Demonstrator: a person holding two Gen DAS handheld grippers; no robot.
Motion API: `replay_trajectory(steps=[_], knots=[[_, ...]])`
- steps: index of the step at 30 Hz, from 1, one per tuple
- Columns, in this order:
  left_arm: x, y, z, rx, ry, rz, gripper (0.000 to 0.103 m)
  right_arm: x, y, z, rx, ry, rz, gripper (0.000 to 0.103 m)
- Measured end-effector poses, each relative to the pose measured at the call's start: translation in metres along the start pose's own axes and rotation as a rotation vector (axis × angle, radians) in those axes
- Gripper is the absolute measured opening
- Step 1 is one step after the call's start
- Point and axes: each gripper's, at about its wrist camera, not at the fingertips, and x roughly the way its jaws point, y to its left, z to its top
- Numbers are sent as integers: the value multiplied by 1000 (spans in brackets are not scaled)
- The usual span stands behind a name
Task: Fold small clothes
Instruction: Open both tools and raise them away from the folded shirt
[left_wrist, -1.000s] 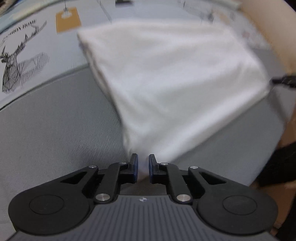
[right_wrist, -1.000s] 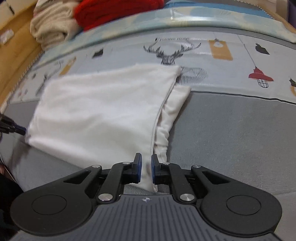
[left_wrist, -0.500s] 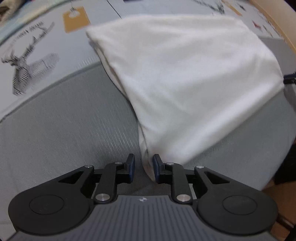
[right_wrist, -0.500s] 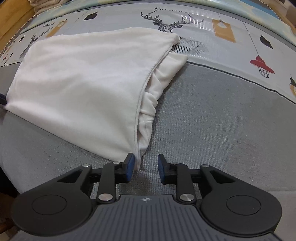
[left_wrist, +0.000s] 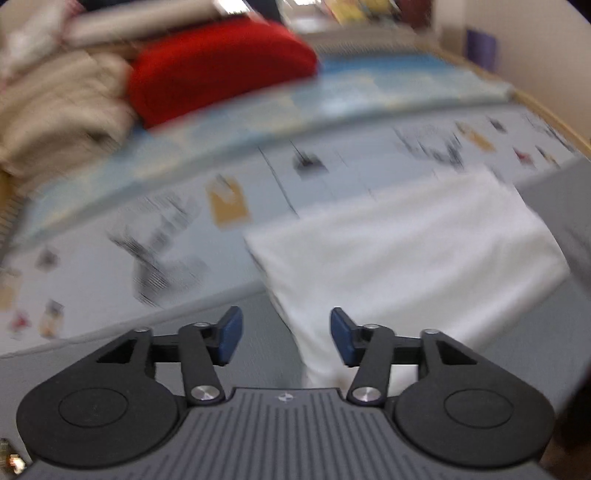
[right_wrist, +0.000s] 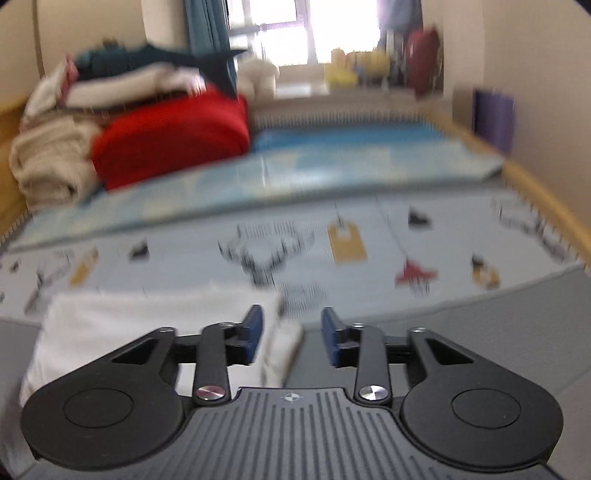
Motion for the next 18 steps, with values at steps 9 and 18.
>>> replay_trajectory(steps=[9,18], knots=[[-28,-17,-11,-135,-119,52,83,-42,47,-14,40,-78,45,69],[-31,-6,-4,-227,-147,137,81,-43,112,-22,-85,-73,77,71]])
